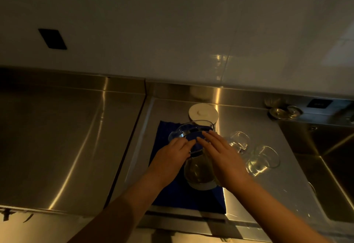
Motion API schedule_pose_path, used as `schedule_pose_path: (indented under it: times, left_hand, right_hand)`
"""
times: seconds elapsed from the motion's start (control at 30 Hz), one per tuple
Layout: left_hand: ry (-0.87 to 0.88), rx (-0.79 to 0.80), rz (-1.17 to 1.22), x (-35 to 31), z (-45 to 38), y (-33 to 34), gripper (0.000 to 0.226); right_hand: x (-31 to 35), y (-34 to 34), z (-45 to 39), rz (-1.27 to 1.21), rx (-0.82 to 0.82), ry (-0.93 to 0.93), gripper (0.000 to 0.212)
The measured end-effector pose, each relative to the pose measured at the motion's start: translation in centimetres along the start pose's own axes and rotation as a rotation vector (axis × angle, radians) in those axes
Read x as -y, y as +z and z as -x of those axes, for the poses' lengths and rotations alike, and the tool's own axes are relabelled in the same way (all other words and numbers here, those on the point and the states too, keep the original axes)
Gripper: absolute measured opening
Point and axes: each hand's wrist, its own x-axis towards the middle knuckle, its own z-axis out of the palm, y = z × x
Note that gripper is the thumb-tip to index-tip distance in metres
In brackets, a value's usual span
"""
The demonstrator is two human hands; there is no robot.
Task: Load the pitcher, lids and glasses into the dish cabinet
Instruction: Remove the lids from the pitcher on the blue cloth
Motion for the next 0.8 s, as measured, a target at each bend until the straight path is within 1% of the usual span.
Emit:
schedule_pose_path:
  times: [0.1,0.2,0.27,0.4,0.57,0.63,0.7,0.8]
  left_hand:
    - [-0.022,-0.005,-0.057,0.2,-0.1,0.5,0.062]
    - [-0.057,0.026,-0.096,-0.2,0.0,1.3,0.083]
    - [-0.058,0.056,-0.126,-0.4,0.2,1.9,0.091]
    - [-0.053,0.085,-0.186,0.0,0.4,2.5,0.091]
    - [-0.109,0.085,-0.232,0.1,0.2,2.6,0.088]
    - [-0.139,0.106,-0.284,0.1,-0.1,2.6,0.088]
    - [-0.147,0.136,-0.333,0.2,-0.3,2.7,0.087]
    - [-0.155,0.165,-0.318,0.3,-0.6,2.8,0.087]
  right_hand:
    - [0.0,-0.1,-1.0,-0.008,-0.041,-0.026,0.081]
    - [0.2,-0.4,-1.9,-0.07,-0.103,0.016,0.064]
    - [0.4,-0.4,-1.9,-0.101,-0.135,0.052,0.06]
    - [0.2,0.3,-0.8,-0.1,-0.168,0.094,0.062]
    - [0.4,1.7,0.7,-0.108,-0.189,0.149,0.08]
    - [0.6,2.1,0.5,-0.11,-0.175,0.17,0.091]
    - [0.6,2.2,0.0,-0.117,-0.162,0.174,0.098]
    - [0.9,2.1,-1.4,-0.13,-0.141,0.172,0.096]
